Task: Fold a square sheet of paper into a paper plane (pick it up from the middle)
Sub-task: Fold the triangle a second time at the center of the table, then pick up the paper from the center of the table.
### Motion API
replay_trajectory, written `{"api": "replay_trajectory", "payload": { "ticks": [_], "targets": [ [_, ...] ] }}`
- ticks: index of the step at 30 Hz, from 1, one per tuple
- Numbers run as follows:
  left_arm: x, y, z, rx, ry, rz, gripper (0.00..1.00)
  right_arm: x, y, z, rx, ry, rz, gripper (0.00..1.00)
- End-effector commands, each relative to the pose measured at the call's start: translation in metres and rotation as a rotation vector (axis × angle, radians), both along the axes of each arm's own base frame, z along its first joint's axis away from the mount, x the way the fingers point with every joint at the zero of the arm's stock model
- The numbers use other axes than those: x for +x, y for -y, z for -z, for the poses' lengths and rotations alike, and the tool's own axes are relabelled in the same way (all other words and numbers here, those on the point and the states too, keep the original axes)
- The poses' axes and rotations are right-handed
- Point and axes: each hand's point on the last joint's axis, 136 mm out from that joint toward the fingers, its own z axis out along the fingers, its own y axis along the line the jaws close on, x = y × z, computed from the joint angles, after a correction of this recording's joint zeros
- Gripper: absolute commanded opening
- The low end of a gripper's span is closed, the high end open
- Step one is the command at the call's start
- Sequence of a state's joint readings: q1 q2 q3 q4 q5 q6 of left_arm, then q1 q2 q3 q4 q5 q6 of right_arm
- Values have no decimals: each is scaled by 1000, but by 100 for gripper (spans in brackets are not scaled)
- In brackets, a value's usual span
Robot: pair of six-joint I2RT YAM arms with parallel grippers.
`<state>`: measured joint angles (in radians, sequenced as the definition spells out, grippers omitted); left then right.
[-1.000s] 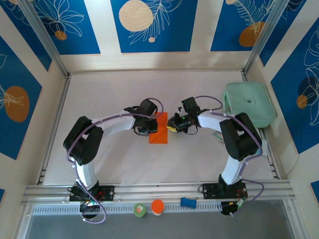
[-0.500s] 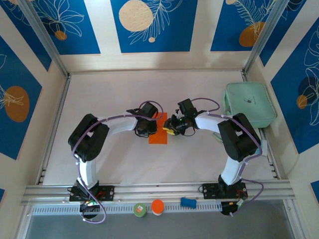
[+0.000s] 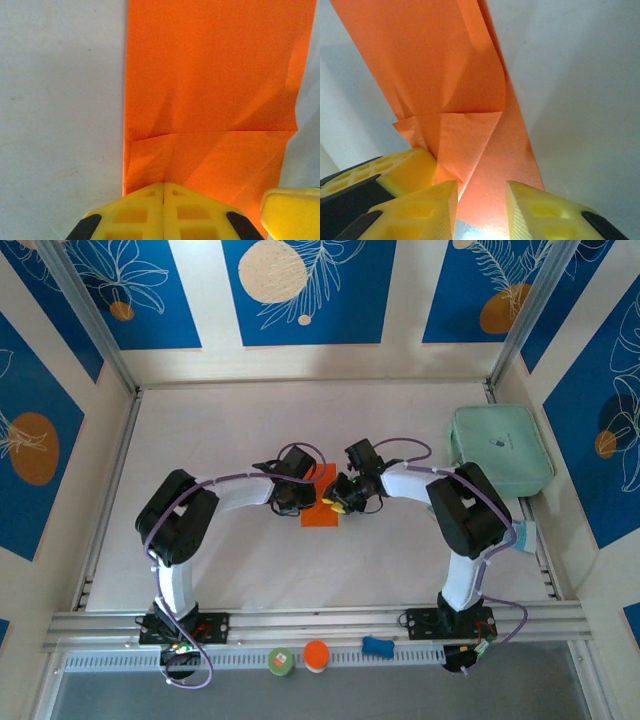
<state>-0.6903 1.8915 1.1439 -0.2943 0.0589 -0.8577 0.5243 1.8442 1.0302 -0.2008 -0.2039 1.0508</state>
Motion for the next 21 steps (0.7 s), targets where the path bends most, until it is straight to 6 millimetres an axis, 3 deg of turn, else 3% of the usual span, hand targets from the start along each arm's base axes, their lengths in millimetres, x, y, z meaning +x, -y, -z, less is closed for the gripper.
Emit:
{"api": "replay_trajectory", "payload": {
  "ticks": [1, 13, 21],
  "targets": [
    [-21, -19, 27, 69, -92, -15, 7, 1, -1, 5, -31, -21, 16, 27],
    [-21, -18, 26, 59, -90, -10, 9, 9, -13, 4, 23, 10, -10, 18],
    [-22, -18, 27, 55, -95, -13, 9, 10, -17, 6, 46, 6, -21, 18]
  ]
}}
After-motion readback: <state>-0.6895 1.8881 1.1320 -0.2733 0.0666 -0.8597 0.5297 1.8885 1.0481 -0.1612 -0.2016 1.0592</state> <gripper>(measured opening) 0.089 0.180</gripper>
